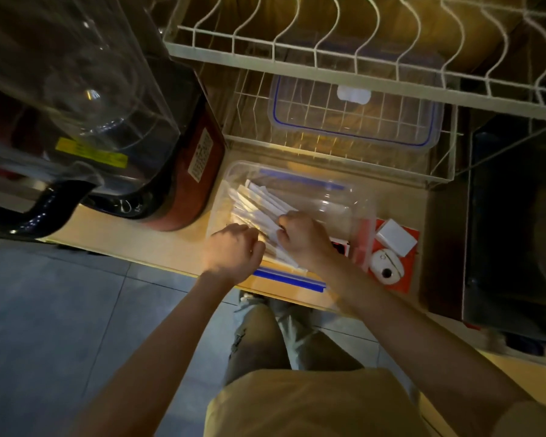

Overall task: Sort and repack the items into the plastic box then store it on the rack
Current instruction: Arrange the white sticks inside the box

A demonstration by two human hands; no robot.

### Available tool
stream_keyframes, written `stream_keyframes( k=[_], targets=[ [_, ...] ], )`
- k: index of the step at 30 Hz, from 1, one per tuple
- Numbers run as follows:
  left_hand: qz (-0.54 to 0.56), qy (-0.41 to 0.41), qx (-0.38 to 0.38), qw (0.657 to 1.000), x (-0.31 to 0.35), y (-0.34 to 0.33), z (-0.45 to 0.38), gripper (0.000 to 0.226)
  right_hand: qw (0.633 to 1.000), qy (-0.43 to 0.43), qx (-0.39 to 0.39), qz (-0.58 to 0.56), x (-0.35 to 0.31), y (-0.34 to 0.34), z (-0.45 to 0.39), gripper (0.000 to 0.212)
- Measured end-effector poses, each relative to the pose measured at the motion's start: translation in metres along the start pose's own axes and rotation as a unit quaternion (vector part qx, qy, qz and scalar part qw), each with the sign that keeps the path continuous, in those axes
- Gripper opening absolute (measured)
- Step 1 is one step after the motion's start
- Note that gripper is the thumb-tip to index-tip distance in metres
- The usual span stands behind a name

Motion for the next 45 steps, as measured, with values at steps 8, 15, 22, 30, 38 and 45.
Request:
stream_keyframes(
  k=[8, 15, 22, 30, 38, 45],
  targets=[
    [0.004, -0.028, 0.051, 0.998, -0.008, -0.005, -0.002, 0.052, 1.000, -0.006, 0.011, -0.015, 0.011, 0.006, 0.005, 0.042],
    [0.004, -0.054, 0.036, 0.998, -0.011, -0.008, -0.004, 0.042, 0.995, -0.047, -0.082, 0.009, 0.001, 0.003, -0.017, 0.111],
    [0.007, -0.048, 0.031, 0.998, -0.011, -0.007, -0.003, 0.026, 0.995, -0.043, -0.049, 0.073, -0.009, -0.016, -0.019, 0.099],
    [0.152, -0.067, 0.059, 0.984, -0.013, 0.000, -0.006, 0.033, 0.997, -0.014, -0.075, 0.014, -0.016, -0.018, -0.012, 0.065],
    [0.010, -0.087, -0.200, 0.976, -0.016, 0.014, -0.037, 0.071, 0.987, -0.032, -0.134, -0.080, -0.010, -0.010, -0.005, 0.061],
    [-0.269, -0.139, -0.212, 0.929, -0.001, 0.000, -0.054, 0.085, 0.965, -0.068, -0.170, -0.190, 0.007, 0.007, 0.005, 0.051]
  ],
)
Point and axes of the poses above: each hand's wrist, its own z-axis away from the middle knuckle, its own y-axis out of the back of the hand, x = y × z, the point moved 1 cm from there along -z, towards the middle knuckle, and after that the axes turned 4 degrees about z, right-handed, at the moved point
